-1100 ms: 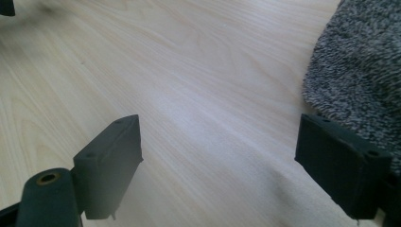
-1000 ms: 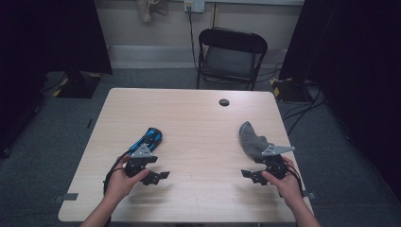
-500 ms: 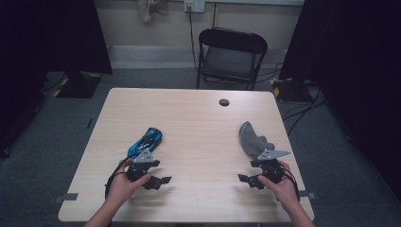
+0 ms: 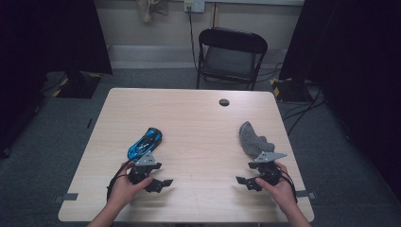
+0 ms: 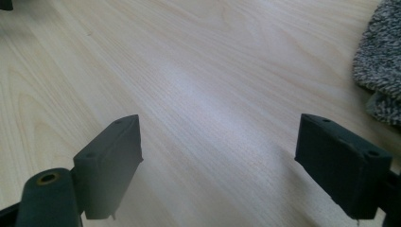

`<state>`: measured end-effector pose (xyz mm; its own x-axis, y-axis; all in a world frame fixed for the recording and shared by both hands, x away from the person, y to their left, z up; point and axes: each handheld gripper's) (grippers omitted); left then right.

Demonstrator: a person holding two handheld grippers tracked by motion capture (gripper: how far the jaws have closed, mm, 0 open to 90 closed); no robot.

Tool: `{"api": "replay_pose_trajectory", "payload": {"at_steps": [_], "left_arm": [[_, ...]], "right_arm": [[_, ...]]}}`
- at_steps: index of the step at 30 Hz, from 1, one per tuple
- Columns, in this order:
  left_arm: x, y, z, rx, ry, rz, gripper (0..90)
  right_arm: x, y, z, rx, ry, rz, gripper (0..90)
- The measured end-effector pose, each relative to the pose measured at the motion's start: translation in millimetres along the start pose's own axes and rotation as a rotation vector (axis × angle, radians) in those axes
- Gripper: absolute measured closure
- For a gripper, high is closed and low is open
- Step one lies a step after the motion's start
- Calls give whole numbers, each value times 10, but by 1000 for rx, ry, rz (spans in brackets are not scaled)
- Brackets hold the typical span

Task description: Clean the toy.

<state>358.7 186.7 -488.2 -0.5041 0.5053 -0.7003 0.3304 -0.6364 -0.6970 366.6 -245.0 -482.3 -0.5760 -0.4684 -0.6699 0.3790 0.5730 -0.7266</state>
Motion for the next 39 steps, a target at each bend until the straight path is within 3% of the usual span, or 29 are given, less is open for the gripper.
{"api": "replay_pose_trajectory", "payload": {"at_steps": [13, 22, 26, 32, 39], "left_arm": [[45, 64, 40, 15, 10, -25, 158], [58, 66, 31, 3, 26, -30, 158], [66, 79, 41, -6, 57, -30, 151], [89, 105, 73, -30, 152, -38, 134], [89, 108, 81, -35, 159, -42, 127]], "right_arm": [[34, 78, -38, 10, -40, -16, 150], [57, 118, -42, 16, -66, -23, 150], [77, 144, -51, 29, -93, -19, 150], [121, 152, -45, 45, -121, 6, 148], [128, 155, -58, 59, -142, 2, 145]]}}
Point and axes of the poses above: each handheld gripper's, and its own axes: y roughly forward along the jaws, x roughly out of its underside, z roughly to its right, and after that the axes turned 4 degrees about -z, right-handed
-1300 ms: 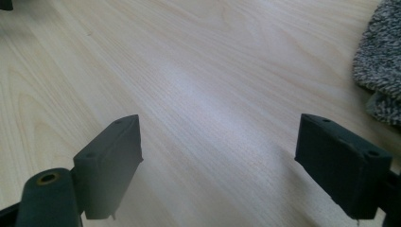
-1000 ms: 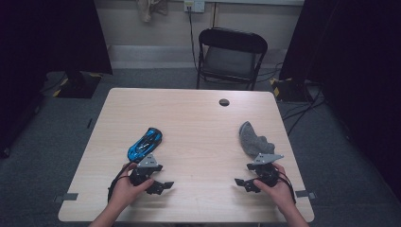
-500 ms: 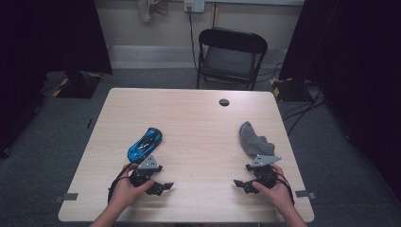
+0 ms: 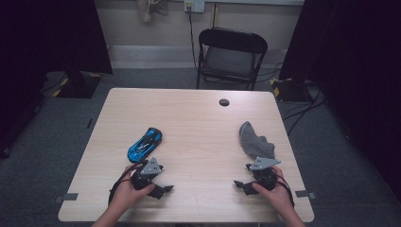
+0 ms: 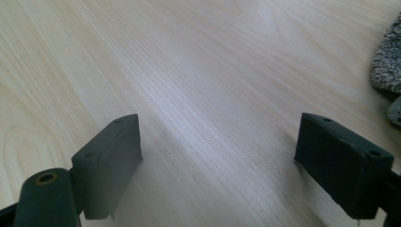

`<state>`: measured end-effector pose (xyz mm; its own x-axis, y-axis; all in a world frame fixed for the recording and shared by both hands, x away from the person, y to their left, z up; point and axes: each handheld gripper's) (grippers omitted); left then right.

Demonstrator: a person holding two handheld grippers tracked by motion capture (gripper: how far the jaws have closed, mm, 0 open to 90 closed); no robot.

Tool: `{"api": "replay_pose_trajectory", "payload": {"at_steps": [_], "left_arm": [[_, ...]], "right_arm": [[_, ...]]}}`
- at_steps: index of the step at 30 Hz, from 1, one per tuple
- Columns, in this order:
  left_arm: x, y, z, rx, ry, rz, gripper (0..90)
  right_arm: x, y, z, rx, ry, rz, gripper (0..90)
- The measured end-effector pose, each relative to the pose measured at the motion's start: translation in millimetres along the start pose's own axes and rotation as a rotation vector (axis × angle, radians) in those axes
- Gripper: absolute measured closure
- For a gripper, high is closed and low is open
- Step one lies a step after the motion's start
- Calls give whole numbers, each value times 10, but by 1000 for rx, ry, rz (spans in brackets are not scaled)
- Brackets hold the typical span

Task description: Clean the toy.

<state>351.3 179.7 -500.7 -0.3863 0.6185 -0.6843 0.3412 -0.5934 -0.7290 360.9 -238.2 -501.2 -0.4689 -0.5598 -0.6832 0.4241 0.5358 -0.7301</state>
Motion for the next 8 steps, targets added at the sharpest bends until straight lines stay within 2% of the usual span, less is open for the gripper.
{"api": "replay_pose_trajectory", "payload": {"at_steps": [8], "left_arm": [[0, 0, 1, -2, -2, 0, 124]], "right_arm": [[1, 0, 1, -2, 0, 0, 144]]}}
Point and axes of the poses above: each handheld gripper's, and its own axes: y roughly forward along the jaws, x roughly out of its underside, z roughly to its right, and after that the axes turned 4 degrees about -z, right-handed
